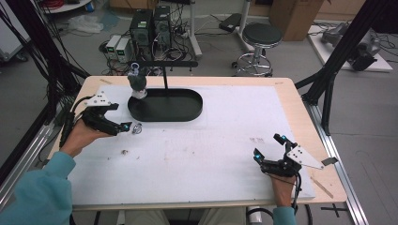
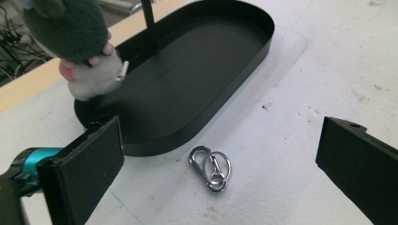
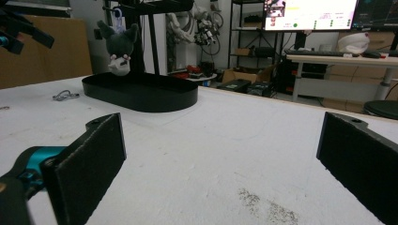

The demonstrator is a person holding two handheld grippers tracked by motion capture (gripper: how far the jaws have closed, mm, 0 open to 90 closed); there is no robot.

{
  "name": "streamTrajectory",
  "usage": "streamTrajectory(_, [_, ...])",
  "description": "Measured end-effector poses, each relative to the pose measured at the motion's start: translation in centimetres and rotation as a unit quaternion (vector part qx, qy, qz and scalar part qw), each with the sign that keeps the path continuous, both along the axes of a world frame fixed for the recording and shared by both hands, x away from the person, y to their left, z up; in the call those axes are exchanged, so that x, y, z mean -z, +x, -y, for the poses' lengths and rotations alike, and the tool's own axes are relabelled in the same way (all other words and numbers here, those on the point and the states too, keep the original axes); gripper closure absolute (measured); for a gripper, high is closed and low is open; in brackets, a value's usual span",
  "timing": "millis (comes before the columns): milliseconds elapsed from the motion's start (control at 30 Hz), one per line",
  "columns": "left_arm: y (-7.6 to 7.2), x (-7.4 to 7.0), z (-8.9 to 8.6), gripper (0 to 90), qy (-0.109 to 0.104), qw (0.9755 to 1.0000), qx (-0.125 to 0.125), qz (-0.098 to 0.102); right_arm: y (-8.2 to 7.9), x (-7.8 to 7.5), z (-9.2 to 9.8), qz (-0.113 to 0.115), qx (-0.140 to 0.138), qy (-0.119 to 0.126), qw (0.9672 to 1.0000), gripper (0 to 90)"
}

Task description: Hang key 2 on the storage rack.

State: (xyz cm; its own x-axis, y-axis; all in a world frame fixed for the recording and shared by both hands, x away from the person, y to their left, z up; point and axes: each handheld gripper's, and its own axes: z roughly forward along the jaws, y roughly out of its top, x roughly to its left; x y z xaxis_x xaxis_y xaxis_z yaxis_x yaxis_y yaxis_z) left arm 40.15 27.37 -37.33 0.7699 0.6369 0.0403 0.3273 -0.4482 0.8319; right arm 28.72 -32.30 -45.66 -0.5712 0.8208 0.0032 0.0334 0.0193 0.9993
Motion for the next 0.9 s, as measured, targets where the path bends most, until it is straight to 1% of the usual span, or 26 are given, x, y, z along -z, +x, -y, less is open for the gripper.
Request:
streamTrajectory(33, [0.2,0.0,0.2,1.7,0.001,1.0,0.001,0.002,0.0,0.0,0.0,0.0,0.0,0.0,1.0,0.8])
streamTrajectory(100, [0.5,0.1,0.4,1.7,0.009,0.9999,0.005,-0.009,-0.1,0.0,0.0,-0.004,-0.001,0.002,1.0,0.7])
streamTrajectory(167, [0.8,0.2,0.7,1.8,0.015,0.9998,0.008,-0.014,0.0,0.0,0.0,-0.001,0.0,-0.001,1.0,0.7])
streamTrajectory(267, [1.1,0.3,1.0,1.8,0.023,0.9995,0.01,-0.018,0.0,0.0,0.0,-0.001,-0.001,0.0,1.0,0.8])
streamTrajectory(367, [1.4,0.4,1.1,2.6,0.03,0.9991,0.011,-0.027,0.0,0.0,0.0,-0.001,-0.001,0.0,1.0,0.7])
streamTrajectory(433, [1.7,0.6,1.2,2.7,0.033,0.9988,0.009,-0.034,0.0,0.0,0.0,-0.001,-0.002,0.001,1.0,0.7])
streamTrajectory(533, [1.9,0.8,1.3,2.7,0.035,0.9985,0.012,-0.04,0.0,0.0,0.0,-0.002,-0.001,0.001,1.0,0.8])
streamTrajectory(633, [2.1,1.1,1.4,2.7,0.036,0.9983,0.008,-0.044,0.0,0.0,0.0,-0.004,-0.001,0.002,1.0,0.8])
streamTrajectory(733, [2.3,1.4,1.5,2.7,0.047,0.9973,0.005,-0.056,0.0,0.0,0.0,-0.004,-0.001,0.003,1.0,0.8])
streamTrajectory(900, [2.9,2.3,1.7,2.7,0.068,0.9946,0.002,-0.079,0.0,0.0,0.0,-0.004,-0.001,0.003,1.0,0.8])
